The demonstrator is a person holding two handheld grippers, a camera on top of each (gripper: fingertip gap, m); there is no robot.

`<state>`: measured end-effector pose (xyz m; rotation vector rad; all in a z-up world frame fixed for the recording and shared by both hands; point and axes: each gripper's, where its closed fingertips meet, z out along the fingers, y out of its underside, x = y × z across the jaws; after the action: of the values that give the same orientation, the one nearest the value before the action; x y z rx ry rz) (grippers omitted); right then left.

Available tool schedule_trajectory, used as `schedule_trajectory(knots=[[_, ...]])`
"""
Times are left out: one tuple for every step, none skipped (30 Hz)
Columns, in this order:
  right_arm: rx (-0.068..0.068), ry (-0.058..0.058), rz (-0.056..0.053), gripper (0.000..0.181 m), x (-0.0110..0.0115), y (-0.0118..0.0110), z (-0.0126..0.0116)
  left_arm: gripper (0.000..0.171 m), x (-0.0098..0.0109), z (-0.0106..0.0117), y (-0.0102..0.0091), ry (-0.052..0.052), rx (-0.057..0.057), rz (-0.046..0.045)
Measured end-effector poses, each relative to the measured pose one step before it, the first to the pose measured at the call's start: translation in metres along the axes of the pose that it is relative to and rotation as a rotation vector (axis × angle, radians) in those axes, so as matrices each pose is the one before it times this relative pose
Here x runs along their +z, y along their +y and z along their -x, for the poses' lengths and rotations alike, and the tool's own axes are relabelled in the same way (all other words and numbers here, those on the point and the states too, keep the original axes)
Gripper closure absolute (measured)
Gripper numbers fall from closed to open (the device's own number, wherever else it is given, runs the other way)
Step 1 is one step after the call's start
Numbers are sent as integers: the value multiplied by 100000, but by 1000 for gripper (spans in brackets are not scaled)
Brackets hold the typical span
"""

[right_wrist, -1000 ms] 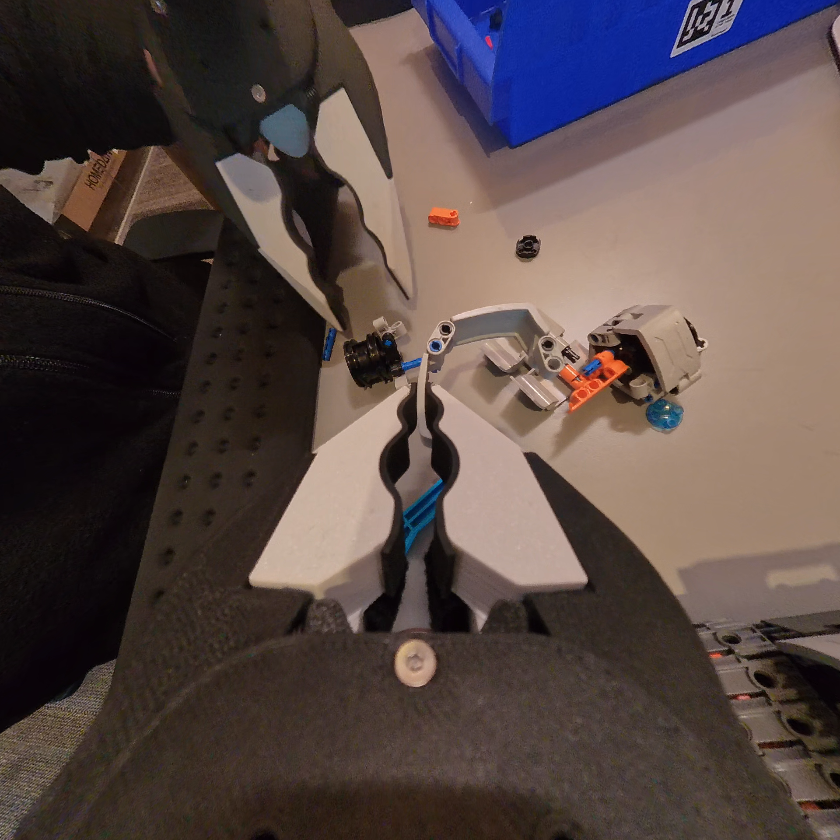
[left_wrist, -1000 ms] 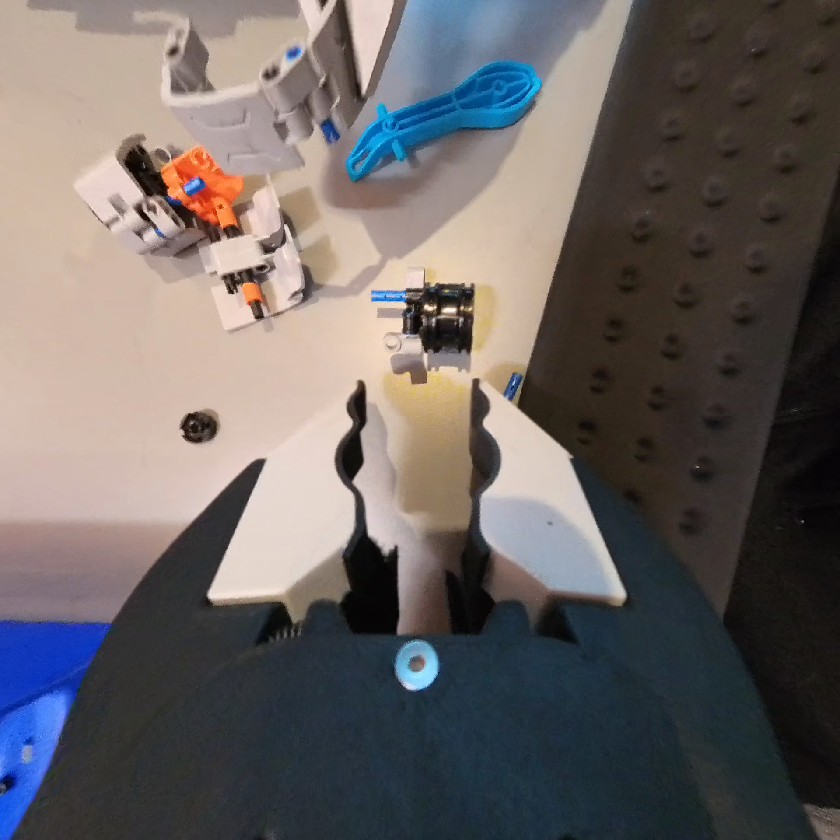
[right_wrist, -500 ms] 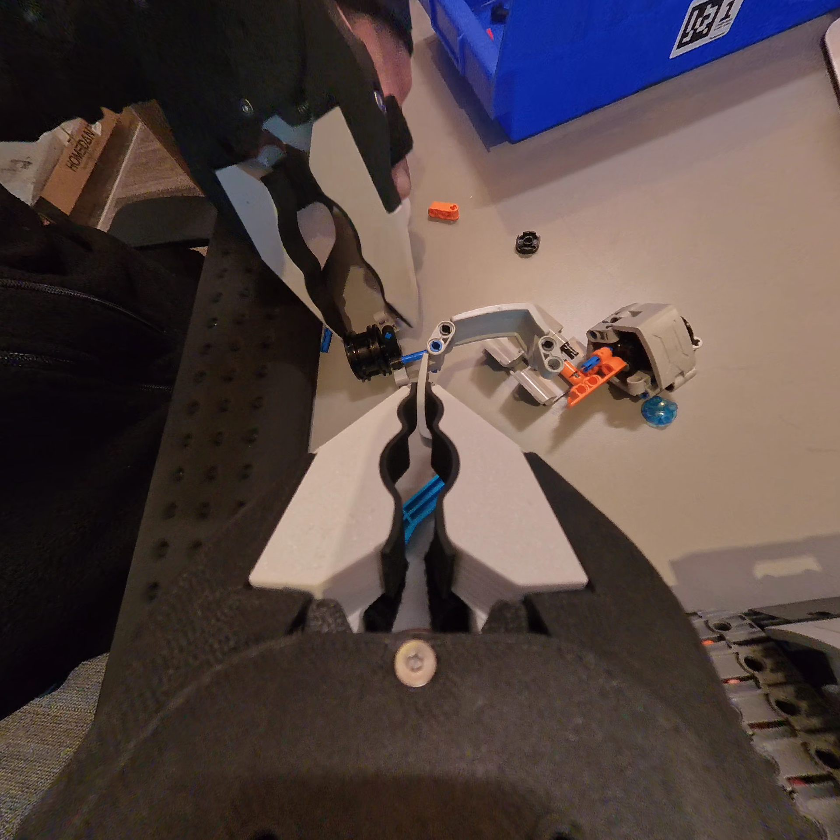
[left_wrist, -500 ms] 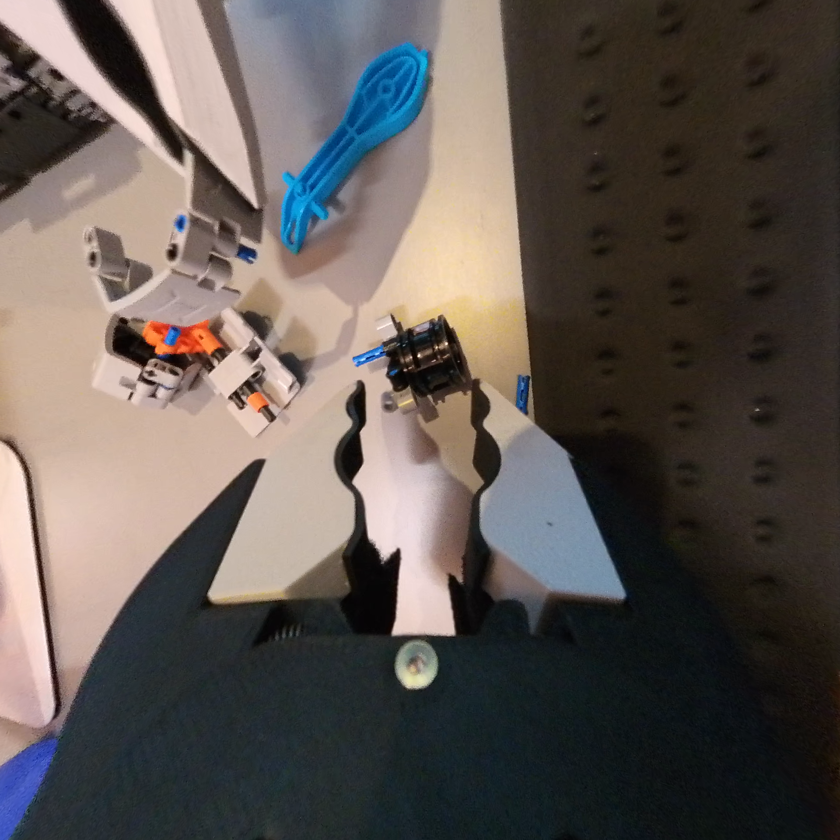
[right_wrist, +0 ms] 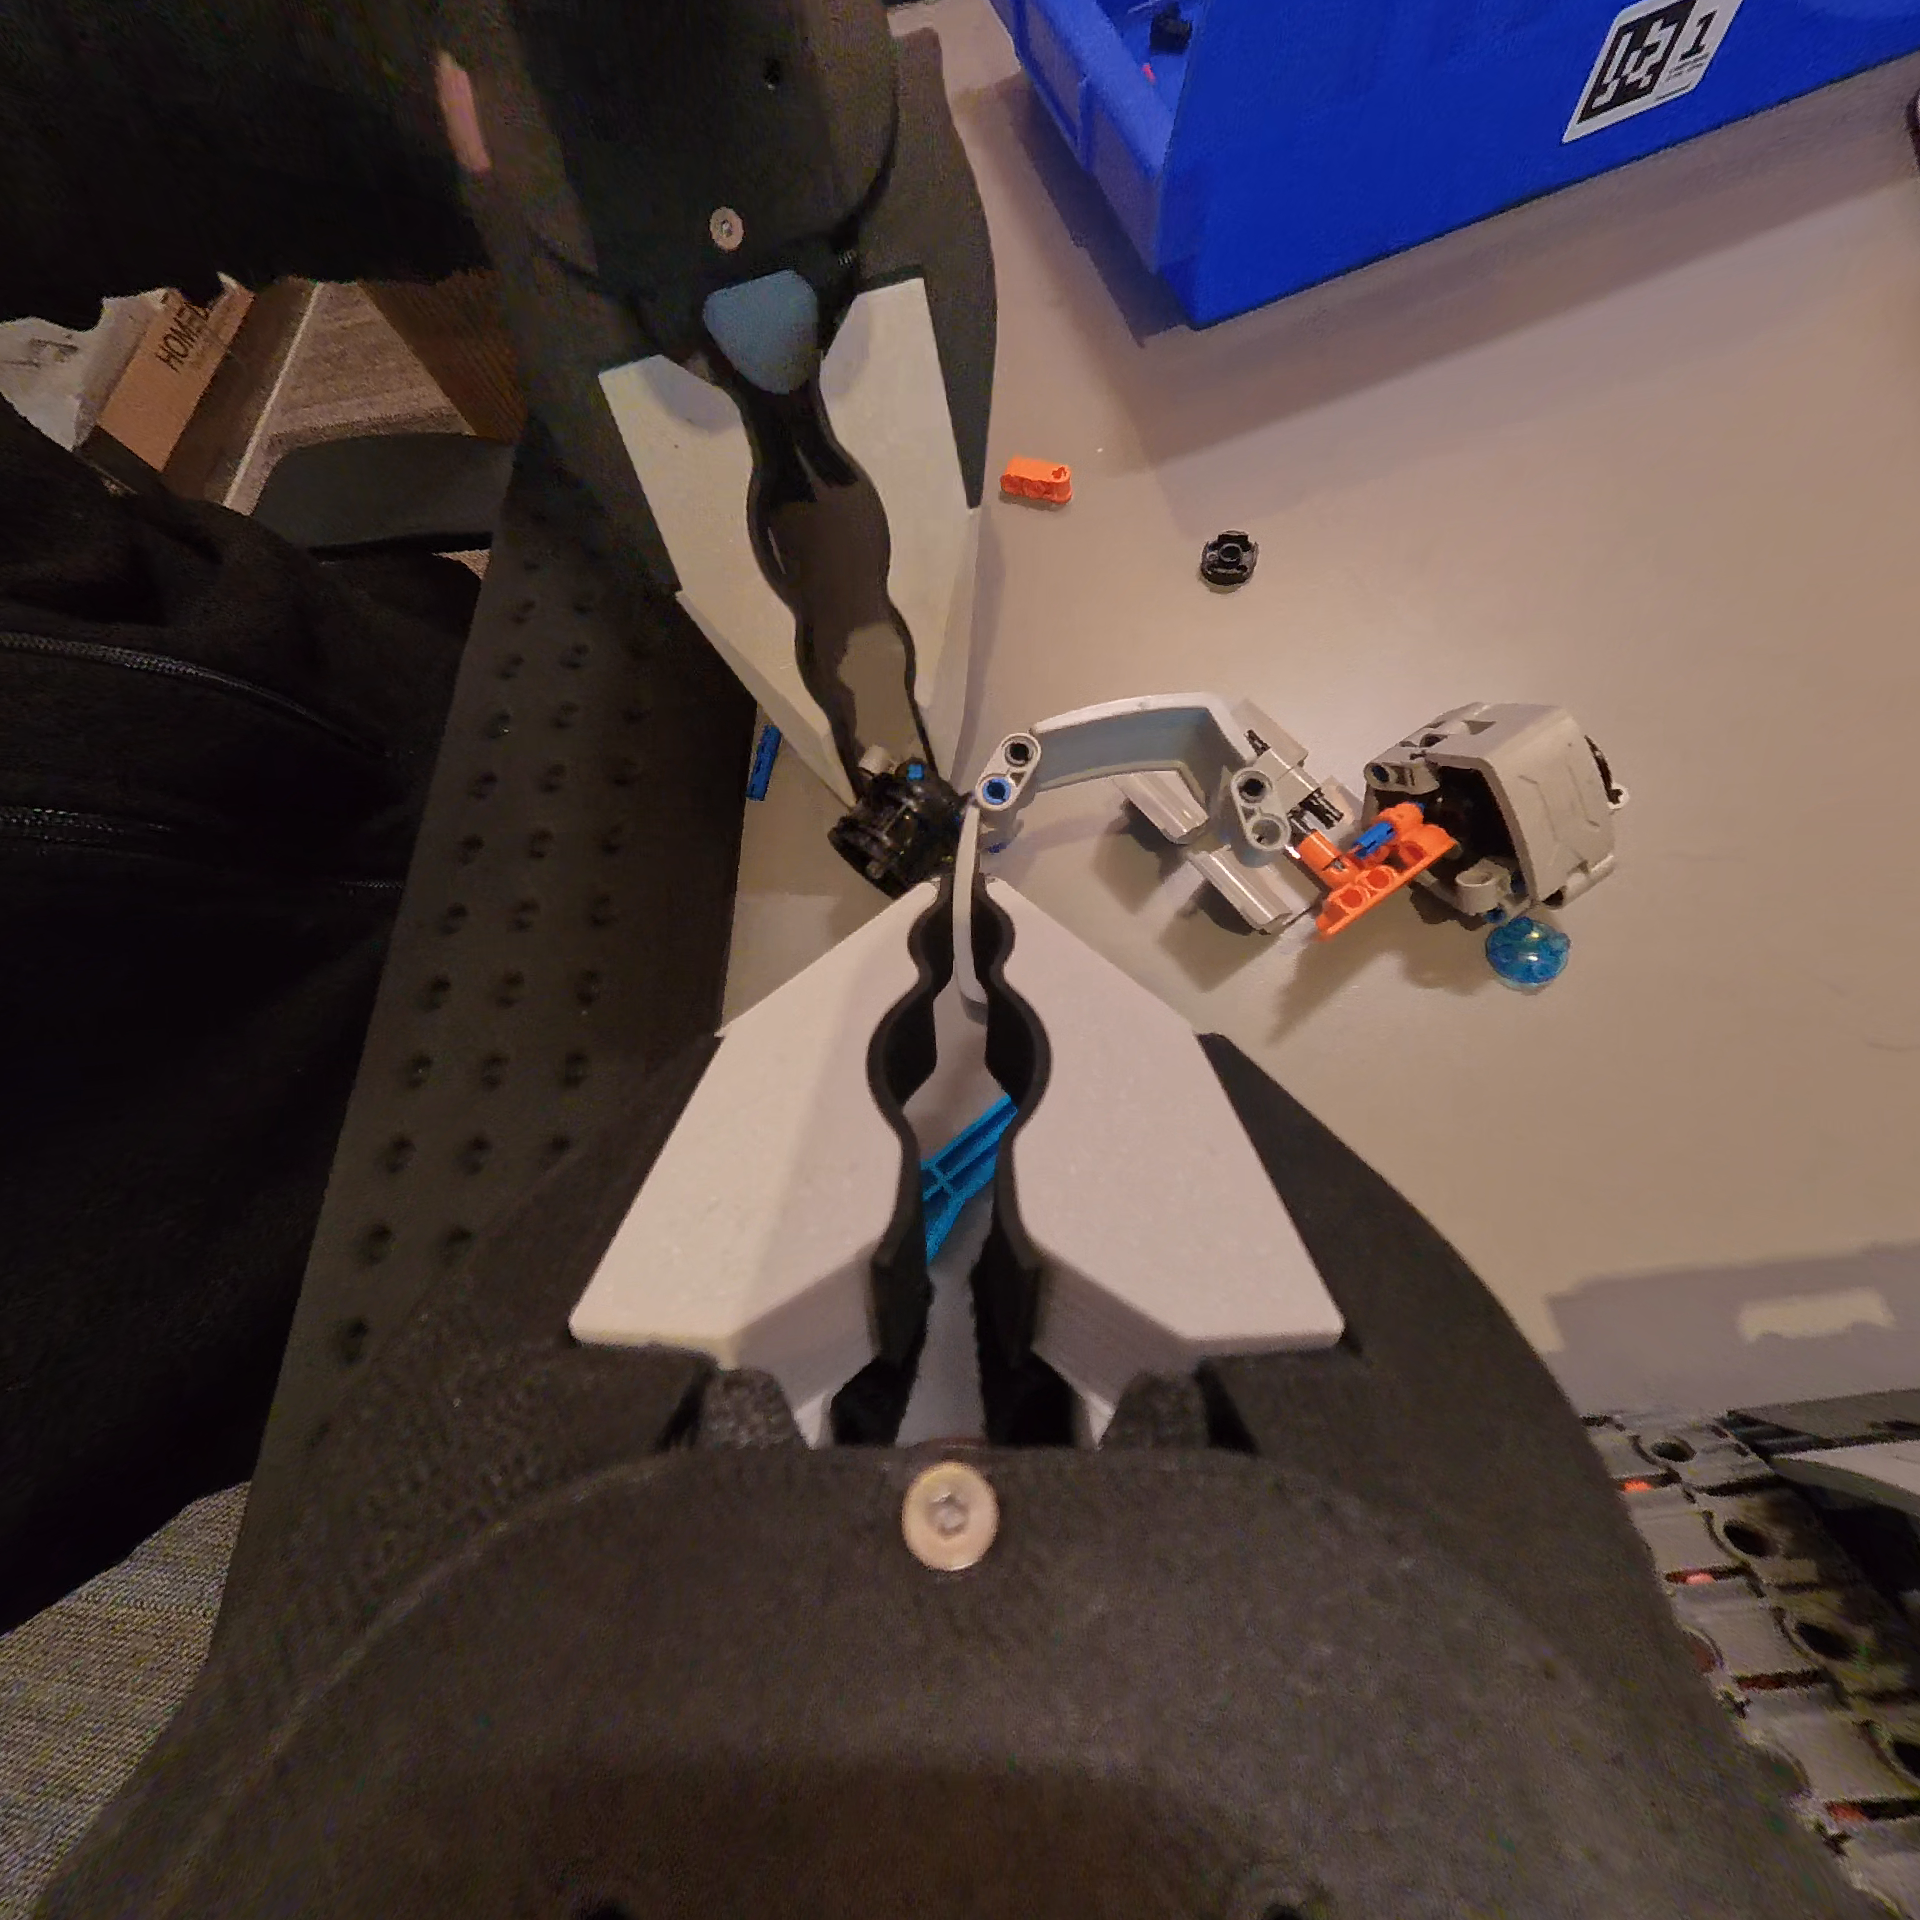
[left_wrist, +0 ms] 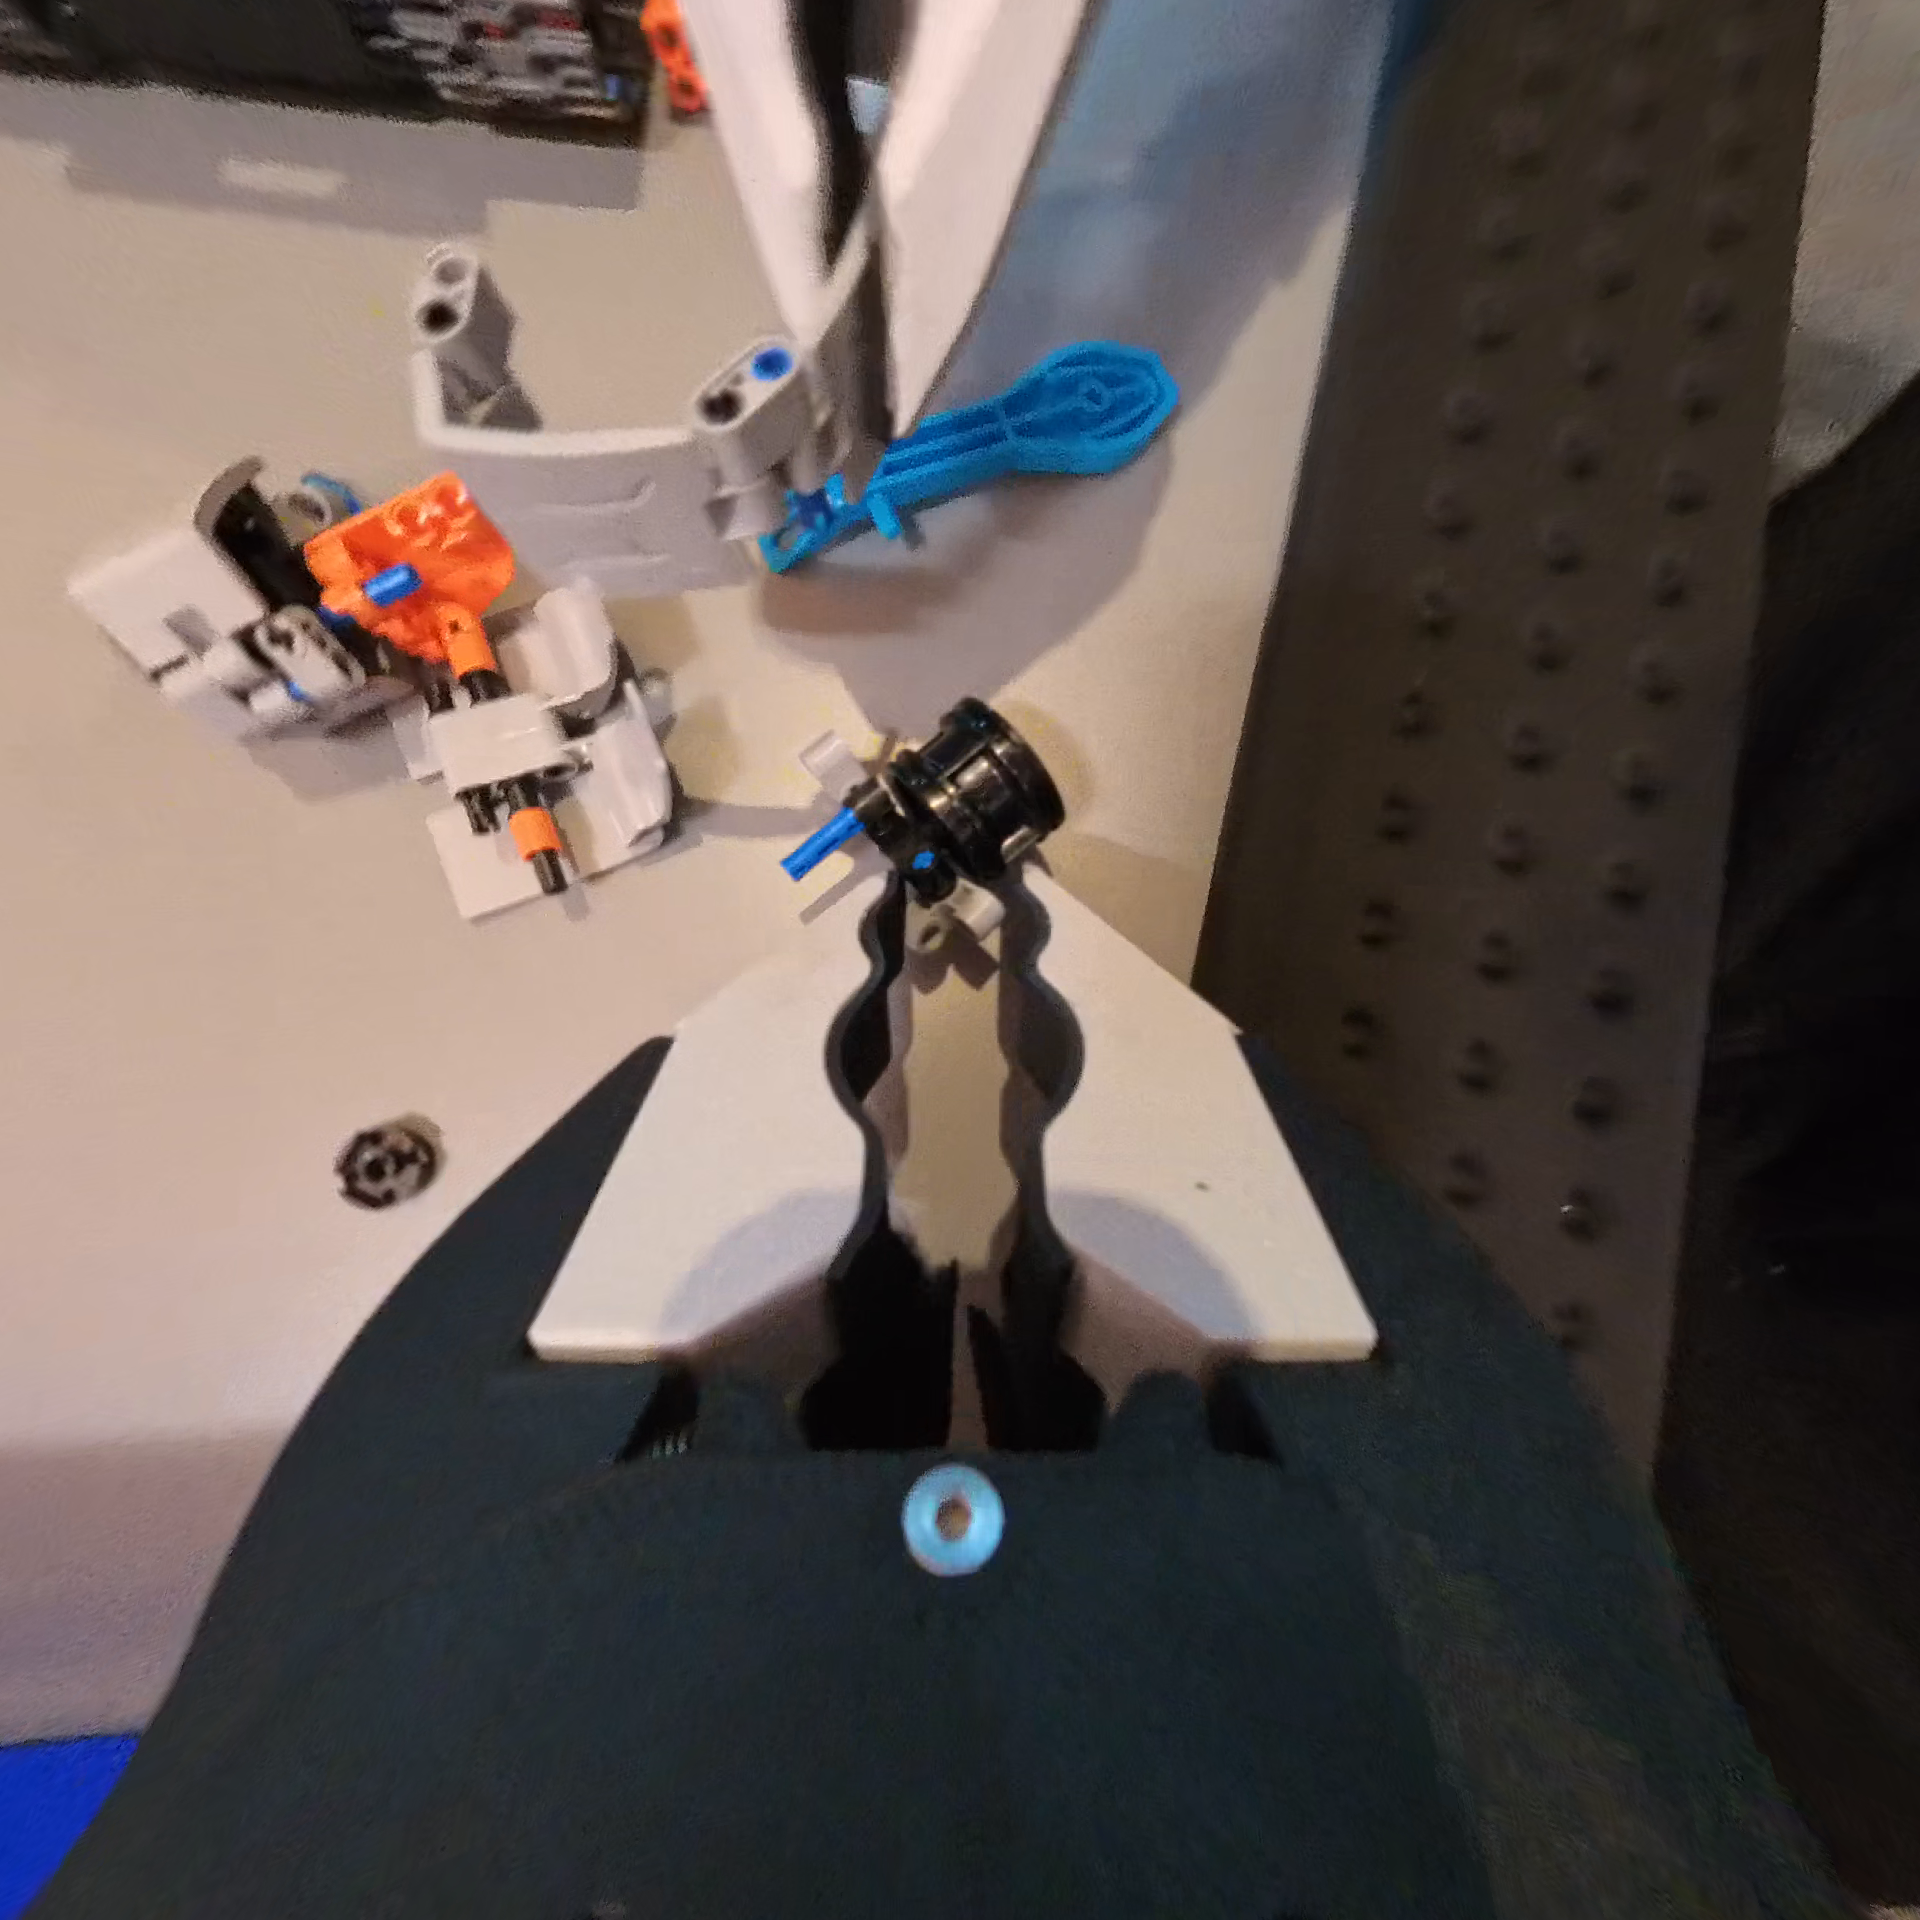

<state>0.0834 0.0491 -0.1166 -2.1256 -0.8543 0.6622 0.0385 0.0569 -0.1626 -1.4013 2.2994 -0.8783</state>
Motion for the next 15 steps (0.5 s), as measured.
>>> schedule_trajectory(knots=[[26, -131, -100, 181, 14, -18, 27, 155, -85, -95, 103, -349, -2102, -764], [-18, 6, 106, 181, 16, 10, 2, 155, 31, -114, 372, -1245, -123, 1307], [-11, 27, 122, 181, 8, 28, -16, 154, 125, -293, 555, -737, 1885, 3144], [139, -178, -98, 181, 1, -5, -1, 153, 36, -511, 287, 265, 3335, 2084], [218, -217, -166, 181, 4, -16, -4, 153, -80, -273, 35, -392, 2101, 1096], [204, -211, -40, 181, 33, 14, 8, 146, -175, -85, -123, -216, 393, 628], [146, -226, 87, 181, 42, 44, 8, 137, -237, -397, -134, 2474, 497, 497], [97, -158, 95, 181, 28, 36, 20, 134, -290, -125, -29, 1117, 334, 1187], [140, -144, -107, 181, 4, -5, 8, 131, -347, 377, -103, -1609, 731, 521], [123, -192, -212, 181, -12, -27, 18, 130, -345, 255, -218, -242, 1185, -754], [-37, -162, -74, 181, -18, -17, 25, 130, -269, 140, -250, 1337, 894, -1018], [-101, -67, 11, 181, -14, -7, 27, 129, -203, 363, -296, 413, 1181, -1443], [-44, -130, -46, 181, 11, -21, 30, 127, -123, 455, -305, 340, 853, -1466], [-4, -196, -33, 181, 22, -4, 38, 127, -10, 395, -187, 1585, -865, -676], [-20, -83, 111, 181, 41, 31, 14, 128, 75, 330, -219, 2384, -1975, -790]])
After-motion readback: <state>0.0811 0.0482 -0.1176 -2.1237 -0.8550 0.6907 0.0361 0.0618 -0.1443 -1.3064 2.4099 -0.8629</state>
